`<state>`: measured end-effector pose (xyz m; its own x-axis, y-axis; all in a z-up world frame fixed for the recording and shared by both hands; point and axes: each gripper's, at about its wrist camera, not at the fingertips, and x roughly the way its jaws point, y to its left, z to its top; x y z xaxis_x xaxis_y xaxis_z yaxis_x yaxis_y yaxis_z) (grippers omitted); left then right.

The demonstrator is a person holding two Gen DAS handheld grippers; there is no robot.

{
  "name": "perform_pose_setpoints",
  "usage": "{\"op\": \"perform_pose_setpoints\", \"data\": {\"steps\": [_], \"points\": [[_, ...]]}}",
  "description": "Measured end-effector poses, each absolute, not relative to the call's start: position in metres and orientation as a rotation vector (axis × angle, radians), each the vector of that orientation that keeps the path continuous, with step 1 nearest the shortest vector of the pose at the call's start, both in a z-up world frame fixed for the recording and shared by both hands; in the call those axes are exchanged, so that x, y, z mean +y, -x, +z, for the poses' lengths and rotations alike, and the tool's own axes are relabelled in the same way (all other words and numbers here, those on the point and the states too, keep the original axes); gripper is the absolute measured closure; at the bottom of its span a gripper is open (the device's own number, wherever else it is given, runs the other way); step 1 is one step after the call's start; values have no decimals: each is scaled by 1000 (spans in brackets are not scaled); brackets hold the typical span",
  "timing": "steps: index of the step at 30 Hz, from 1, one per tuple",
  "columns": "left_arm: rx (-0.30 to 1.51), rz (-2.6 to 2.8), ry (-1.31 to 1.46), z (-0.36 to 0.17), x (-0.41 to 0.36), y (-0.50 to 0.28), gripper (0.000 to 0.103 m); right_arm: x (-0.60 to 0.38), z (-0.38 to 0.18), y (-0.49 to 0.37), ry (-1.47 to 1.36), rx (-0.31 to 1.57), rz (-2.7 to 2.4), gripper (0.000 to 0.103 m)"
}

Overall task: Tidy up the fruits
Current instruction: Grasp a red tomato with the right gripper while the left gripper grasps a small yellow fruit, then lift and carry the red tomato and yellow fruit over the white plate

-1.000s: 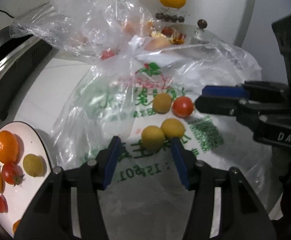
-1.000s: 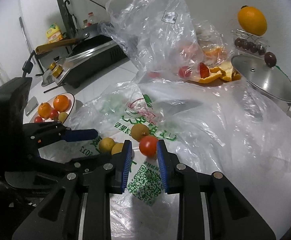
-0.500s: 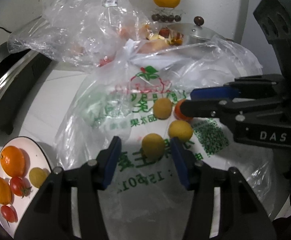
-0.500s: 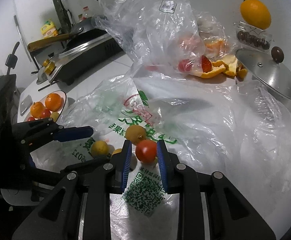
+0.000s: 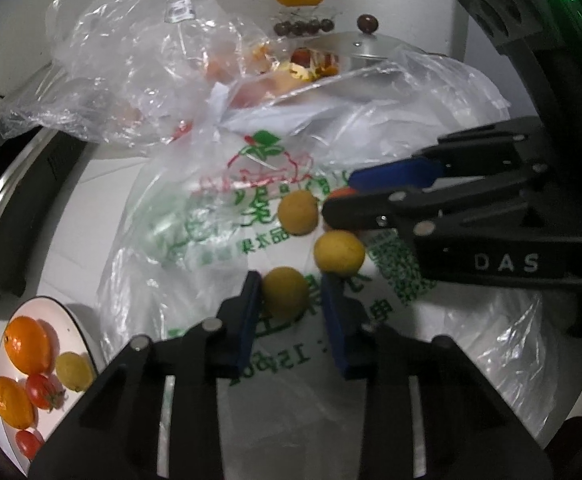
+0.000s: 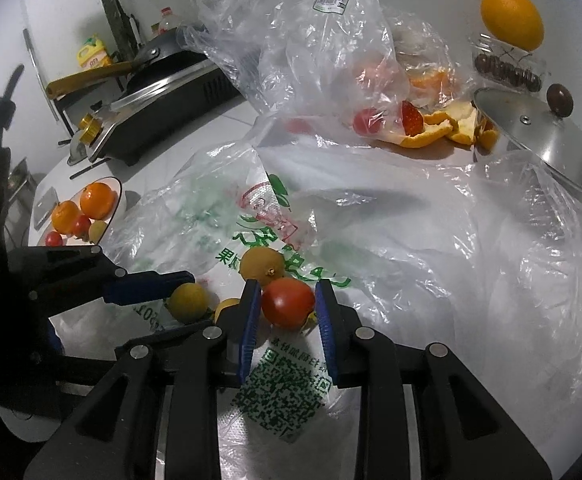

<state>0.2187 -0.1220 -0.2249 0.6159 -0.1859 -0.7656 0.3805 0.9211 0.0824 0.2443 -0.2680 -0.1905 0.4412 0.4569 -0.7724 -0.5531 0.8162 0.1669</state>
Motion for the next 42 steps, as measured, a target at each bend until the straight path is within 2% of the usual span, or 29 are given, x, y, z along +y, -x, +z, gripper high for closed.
{"op": "perform_pose_setpoints", "data": {"steps": [3, 5, 42], "points": [[847, -324, -245, -225, -122, -217, 73, -269, -192, -246, 104, 929, 632, 73], [842, -326, -248, -224, -123, -214, 78, -269, -195, -247, 96, 941, 633, 72], [790, -357, -144, -188, -94, -154, 79, -266, -156, -181, 147, 853, 610, 72]]}}
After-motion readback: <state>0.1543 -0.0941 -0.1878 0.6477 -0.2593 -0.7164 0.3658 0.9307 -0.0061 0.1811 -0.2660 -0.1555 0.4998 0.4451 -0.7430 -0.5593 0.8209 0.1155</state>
